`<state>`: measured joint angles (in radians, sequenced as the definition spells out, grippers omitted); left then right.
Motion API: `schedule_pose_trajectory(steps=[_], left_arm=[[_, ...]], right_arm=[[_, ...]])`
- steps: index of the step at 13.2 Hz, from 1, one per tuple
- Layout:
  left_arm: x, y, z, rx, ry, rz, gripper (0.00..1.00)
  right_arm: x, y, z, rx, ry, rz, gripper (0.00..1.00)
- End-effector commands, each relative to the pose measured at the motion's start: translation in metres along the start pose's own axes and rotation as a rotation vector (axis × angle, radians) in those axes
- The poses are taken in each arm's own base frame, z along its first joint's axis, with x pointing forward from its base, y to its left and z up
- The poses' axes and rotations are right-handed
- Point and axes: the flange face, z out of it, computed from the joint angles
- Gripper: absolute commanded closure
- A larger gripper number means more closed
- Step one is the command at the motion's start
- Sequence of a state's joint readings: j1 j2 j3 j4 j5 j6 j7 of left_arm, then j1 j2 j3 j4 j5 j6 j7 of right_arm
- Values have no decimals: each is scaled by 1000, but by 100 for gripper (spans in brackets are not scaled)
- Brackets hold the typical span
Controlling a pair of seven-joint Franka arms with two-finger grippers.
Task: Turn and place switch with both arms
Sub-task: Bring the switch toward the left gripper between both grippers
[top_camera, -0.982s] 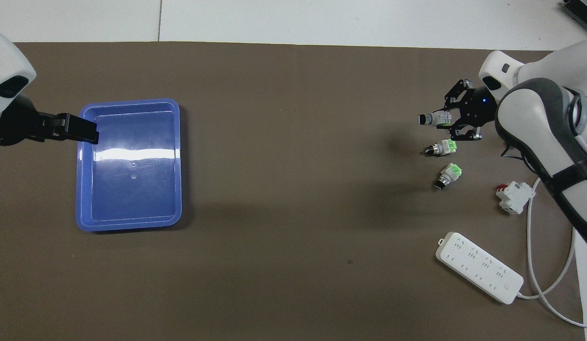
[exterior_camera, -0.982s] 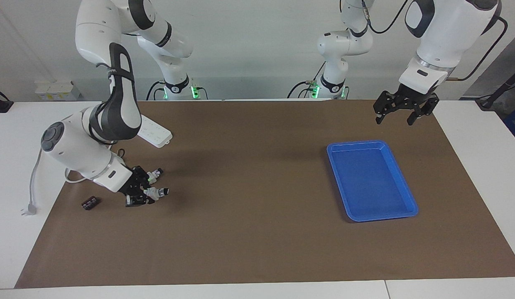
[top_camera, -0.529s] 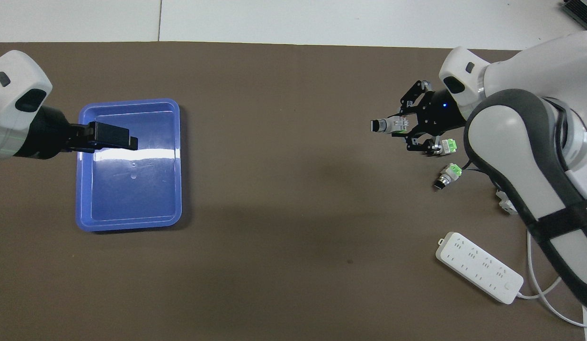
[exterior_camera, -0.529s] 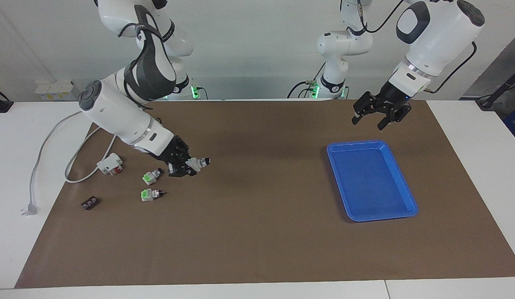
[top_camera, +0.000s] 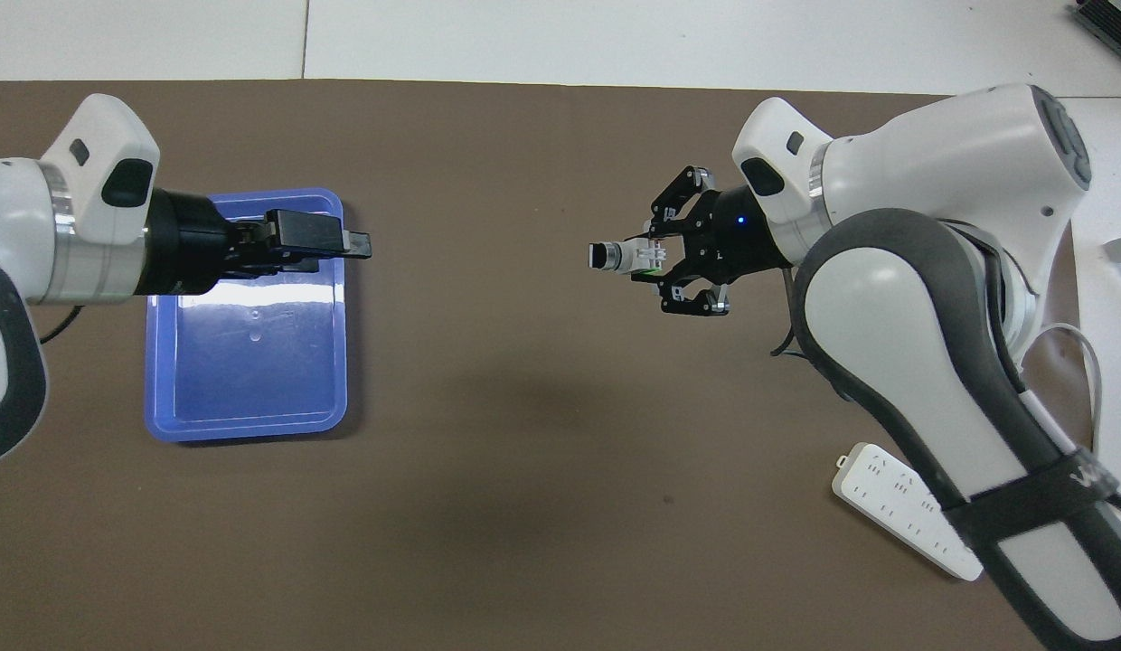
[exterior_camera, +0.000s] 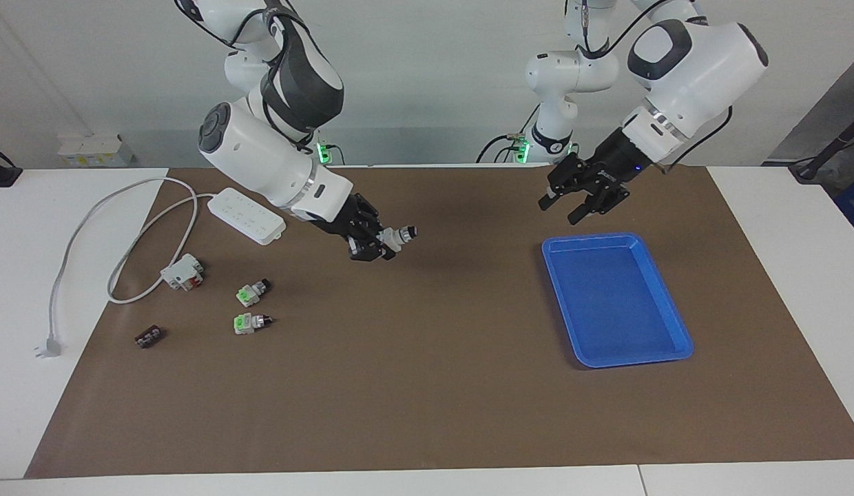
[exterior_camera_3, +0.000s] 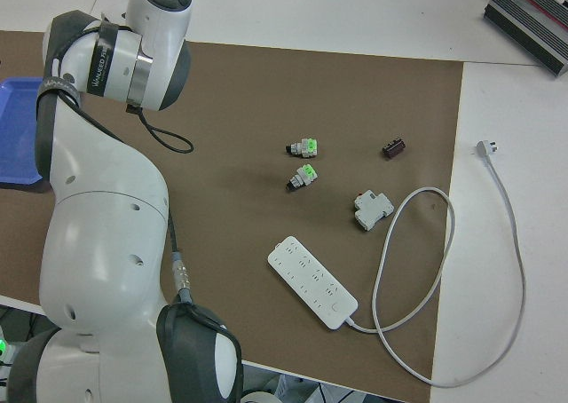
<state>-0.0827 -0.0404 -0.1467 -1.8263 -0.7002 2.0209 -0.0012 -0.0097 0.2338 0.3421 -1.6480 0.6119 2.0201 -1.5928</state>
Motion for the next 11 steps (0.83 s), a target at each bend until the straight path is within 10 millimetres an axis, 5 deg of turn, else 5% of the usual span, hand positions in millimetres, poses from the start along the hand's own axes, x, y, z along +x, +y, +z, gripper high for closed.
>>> schedule_pose_trajectory(steps=[1,4,11], left_arm=[[-7,18,4,-123,45,37,27],[-10,30,8,-188,55,158,33],[-38,95,73,-200,74,252,43]], right_arm=[[17,-11,-1,-18,48,69,100],[26,-20,12,-33,81,92,100],[34,-25,18,-26,89,104,100]])
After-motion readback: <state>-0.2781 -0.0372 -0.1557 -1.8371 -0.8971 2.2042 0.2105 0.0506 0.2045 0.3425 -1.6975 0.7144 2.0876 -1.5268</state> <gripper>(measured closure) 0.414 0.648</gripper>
